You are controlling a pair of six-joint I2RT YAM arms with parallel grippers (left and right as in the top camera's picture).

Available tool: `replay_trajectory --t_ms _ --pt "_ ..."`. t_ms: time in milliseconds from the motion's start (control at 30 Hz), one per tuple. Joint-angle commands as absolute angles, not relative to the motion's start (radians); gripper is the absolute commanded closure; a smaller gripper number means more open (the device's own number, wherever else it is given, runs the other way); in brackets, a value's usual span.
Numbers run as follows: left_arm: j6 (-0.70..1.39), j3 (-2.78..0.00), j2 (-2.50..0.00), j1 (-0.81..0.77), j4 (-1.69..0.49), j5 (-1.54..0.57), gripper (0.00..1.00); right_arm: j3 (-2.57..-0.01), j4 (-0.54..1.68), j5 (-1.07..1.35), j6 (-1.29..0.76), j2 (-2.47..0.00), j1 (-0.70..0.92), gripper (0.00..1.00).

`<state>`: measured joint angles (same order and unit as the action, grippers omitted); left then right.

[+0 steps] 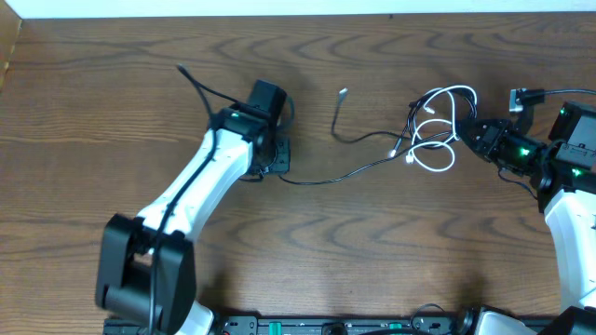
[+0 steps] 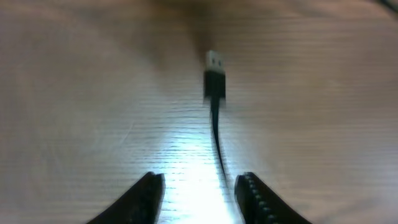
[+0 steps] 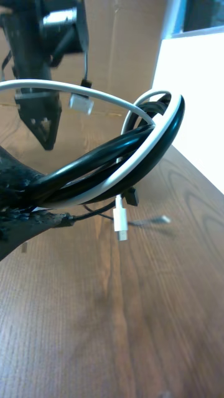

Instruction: Untangle cables

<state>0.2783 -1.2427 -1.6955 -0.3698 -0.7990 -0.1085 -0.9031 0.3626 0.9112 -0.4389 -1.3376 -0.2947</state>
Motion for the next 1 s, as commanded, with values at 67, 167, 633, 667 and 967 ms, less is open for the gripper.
replay_trajectory --t_ms 67,167,633,667,967 --pt "0.059 -1.269 -1.629 -0.383 -0.753 -0.473 0.5 -0.922 0.356 0.963 -0.341 -1.318 -0.252 0.99" --pt "0.03 -1.269 -1.616 -0.383 -0.661 -0.682 0.49 -0.922 0.356 0.975 -0.327 -1.318 -0.226 0.99" --pt "0.273 -1.268 -1.658 -0.538 -0.294 -0.575 0.46 -0.922 0.379 0.979 -0.32 -1.318 -0.181 0.99" --pt "0.278 -1.268 -1.664 -0.548 -0.27 -0.57 0.46 -0.922 0.384 0.979 -0.32 -1.318 -0.181 0.99" --pt "0.44 -1.268 -1.758 -0.626 -0.112 -0.368 0.46 -0.922 0.42 0.979 -0.304 -1.318 -0.163 0.99"
